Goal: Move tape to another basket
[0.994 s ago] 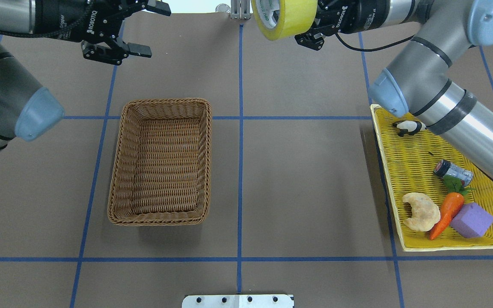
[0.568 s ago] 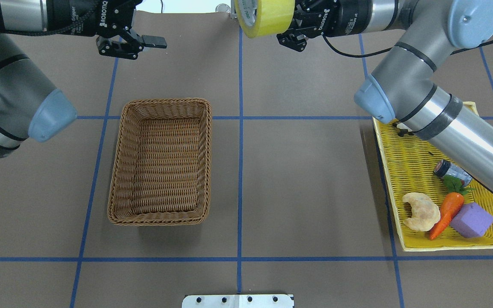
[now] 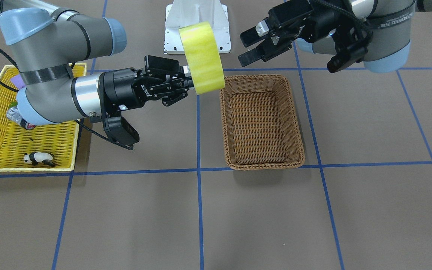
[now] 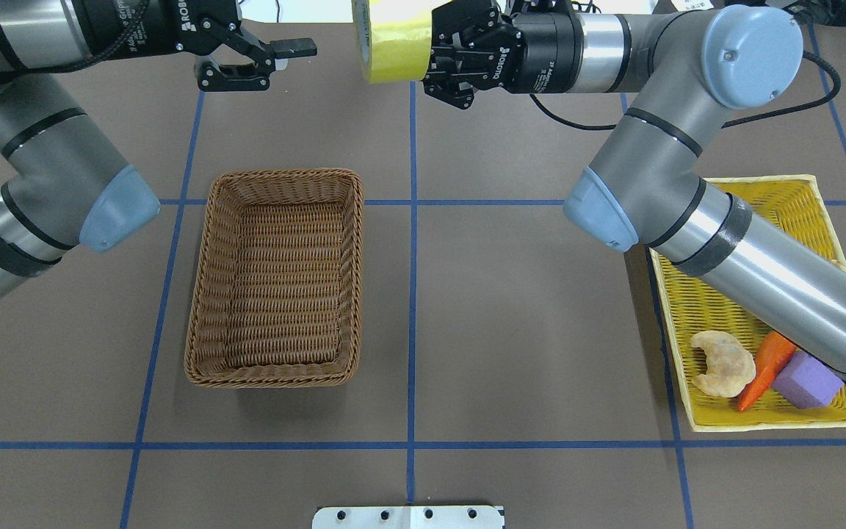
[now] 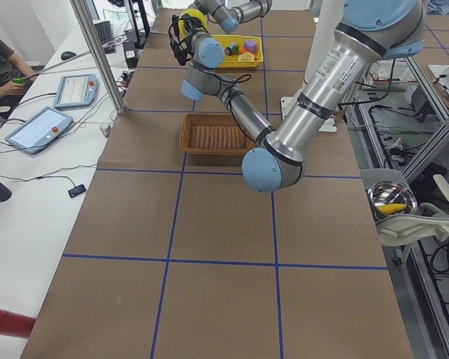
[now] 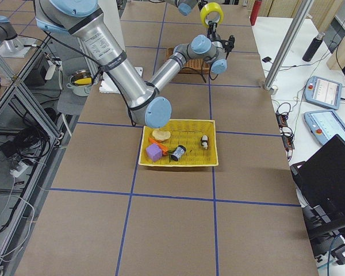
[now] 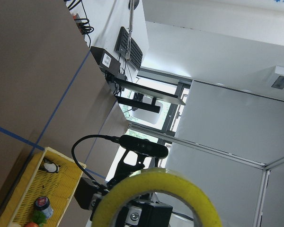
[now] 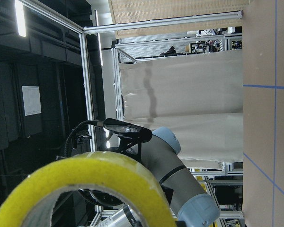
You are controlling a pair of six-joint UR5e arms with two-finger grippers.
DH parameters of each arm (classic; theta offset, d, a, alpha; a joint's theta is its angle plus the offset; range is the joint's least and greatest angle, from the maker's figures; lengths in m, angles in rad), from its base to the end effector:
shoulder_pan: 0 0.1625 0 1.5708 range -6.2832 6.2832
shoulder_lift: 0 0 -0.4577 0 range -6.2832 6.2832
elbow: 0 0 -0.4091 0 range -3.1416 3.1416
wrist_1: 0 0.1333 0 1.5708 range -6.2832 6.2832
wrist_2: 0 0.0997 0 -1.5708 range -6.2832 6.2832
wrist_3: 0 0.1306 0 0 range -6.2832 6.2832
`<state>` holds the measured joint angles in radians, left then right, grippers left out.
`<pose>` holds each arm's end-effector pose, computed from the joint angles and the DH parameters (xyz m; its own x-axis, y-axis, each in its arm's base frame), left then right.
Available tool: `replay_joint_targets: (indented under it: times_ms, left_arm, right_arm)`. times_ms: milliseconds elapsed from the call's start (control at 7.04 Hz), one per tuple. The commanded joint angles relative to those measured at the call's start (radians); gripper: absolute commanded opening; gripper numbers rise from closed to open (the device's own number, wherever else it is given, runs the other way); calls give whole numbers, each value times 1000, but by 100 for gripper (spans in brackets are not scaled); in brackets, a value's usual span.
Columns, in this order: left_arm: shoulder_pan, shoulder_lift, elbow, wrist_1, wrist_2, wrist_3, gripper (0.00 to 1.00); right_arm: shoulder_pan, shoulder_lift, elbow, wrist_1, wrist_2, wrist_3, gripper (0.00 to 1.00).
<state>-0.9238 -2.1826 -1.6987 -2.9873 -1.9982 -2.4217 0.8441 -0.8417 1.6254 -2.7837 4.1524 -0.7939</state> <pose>0.3040 -0.5337 0.1126 -0.6090 -0.3290 -0.7217 0.0910 0.8749 -0.4757 -0.4382 -0.5891 0.1559 -0.7718 0.0259 0.6354 0.0767 0.9957 0.0527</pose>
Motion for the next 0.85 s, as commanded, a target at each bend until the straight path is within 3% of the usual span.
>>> replay_joint_targets:
  times_ms: [0, 142, 568, 710]
  left_arm:
    - [-1, -9, -7, -15, 6, 1, 97]
    - [-1, -11, -7, -21, 6, 1, 97]
    - [-3, -11, -9, -47, 6, 1, 96]
    - [-3, -9, -9, -61, 6, 0, 91]
  right_arm:
    - [-20, 15, 33, -119, 2, -60, 0]
    - [-39, 48, 45, -201, 2, -94, 0]
    - [-66, 46, 63, -206, 0, -96, 0]
    - [-68, 46, 64, -208, 0, -96, 0]
